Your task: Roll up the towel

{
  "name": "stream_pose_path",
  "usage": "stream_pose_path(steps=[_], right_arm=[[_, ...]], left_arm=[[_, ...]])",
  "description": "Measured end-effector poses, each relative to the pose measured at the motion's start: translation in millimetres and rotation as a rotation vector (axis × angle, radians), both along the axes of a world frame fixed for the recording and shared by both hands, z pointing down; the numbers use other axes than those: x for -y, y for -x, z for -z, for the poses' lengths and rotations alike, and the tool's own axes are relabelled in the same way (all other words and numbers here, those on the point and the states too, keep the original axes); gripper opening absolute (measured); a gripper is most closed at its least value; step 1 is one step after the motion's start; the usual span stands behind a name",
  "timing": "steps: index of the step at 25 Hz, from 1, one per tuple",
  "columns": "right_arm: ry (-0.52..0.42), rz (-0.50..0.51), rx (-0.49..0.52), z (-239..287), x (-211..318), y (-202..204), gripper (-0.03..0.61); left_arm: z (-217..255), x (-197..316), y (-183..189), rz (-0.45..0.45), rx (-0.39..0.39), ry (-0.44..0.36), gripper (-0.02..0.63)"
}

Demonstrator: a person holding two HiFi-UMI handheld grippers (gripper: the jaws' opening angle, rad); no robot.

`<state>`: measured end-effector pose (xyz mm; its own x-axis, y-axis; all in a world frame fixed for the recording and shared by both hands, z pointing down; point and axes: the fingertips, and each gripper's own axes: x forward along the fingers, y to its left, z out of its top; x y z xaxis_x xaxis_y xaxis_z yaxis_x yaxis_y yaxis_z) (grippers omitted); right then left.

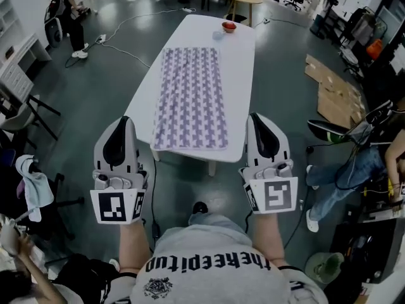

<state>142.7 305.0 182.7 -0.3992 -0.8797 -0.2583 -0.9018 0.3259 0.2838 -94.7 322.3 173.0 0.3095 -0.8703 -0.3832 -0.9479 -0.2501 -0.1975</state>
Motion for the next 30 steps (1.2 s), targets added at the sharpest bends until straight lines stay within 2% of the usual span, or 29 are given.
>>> stream_pose_path(steps=[13, 20, 25, 30], right_arm=[[0.038, 0.042, 0.005, -26.9, 58.9, -12.0, 0.003], [0.043, 0.052, -0.007, -31.7, 73.9, 11.7, 0.003], [0.044, 0.056, -0.020, -26.5, 132.6, 21.7, 0.003], [0.042, 0.071, -0.030, -8.6, 104.8, 6.6, 0.003]], left_arm=[[-24.4, 53.1, -23.3, 0.002, 0.018, 0.034, 0.003], [-28.2, 67.2, -1.0, 0.015, 0.025, 0.034, 0.003], [-23.5, 125.9, 6.9, 0.017, 0.029, 0.033, 0.003], [-5.5, 97.3, -12.9, 0.020, 0.063, 0.036, 0.003]])
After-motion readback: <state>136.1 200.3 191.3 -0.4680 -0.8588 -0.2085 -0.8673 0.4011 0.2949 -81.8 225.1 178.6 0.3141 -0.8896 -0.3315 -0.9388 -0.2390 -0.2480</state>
